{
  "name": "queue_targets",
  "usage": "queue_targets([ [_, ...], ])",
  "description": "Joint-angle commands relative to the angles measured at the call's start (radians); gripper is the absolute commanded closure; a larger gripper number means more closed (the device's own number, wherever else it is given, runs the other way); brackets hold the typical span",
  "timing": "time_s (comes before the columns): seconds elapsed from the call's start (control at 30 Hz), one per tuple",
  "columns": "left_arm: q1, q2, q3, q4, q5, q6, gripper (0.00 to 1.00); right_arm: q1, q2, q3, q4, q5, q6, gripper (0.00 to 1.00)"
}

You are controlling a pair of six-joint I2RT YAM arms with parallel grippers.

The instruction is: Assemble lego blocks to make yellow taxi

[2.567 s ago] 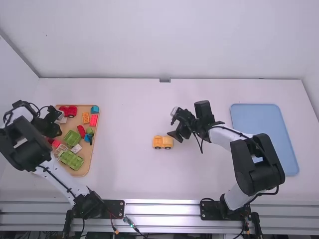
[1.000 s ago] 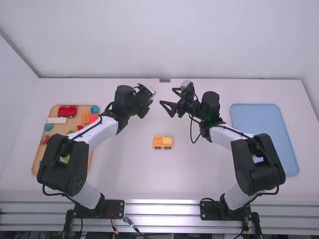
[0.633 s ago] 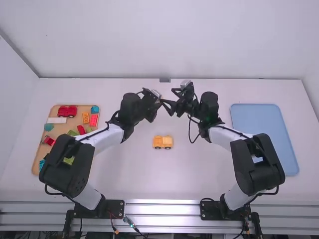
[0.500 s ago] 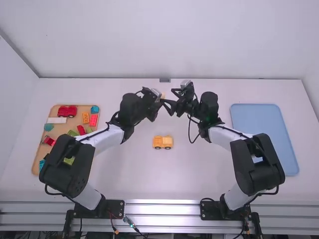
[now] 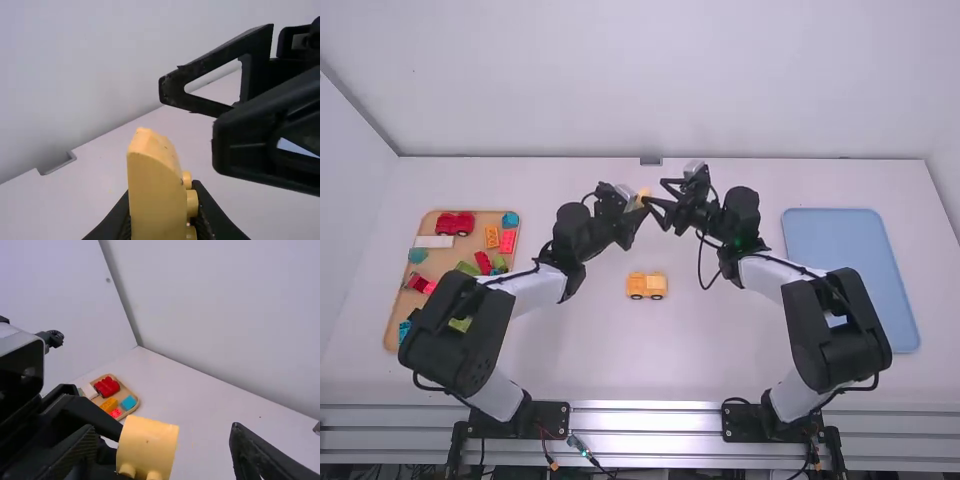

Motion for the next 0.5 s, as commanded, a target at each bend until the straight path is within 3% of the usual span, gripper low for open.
queue_targets([
  [0.0, -0.003, -0.024, -0.006, 0.003, 0.019, -0.012, 0.98, 0.0, 0.006, -0.008, 0.003, -0.027, 0.005, 0.29],
  [0.3, -0.003, -0.024, -0.005, 0.02, 0.015, -0.025, 0.98, 0.026, 0.006, -0.008, 0.0, -0.044, 0.043, 0.3],
  [0.47, -0.003, -0.024, -0.005, 0.035, 0.018, -0.025, 0.98, 0.03, 0.006, -0.008, 0.002, -0.041, 0.05, 0.37],
])
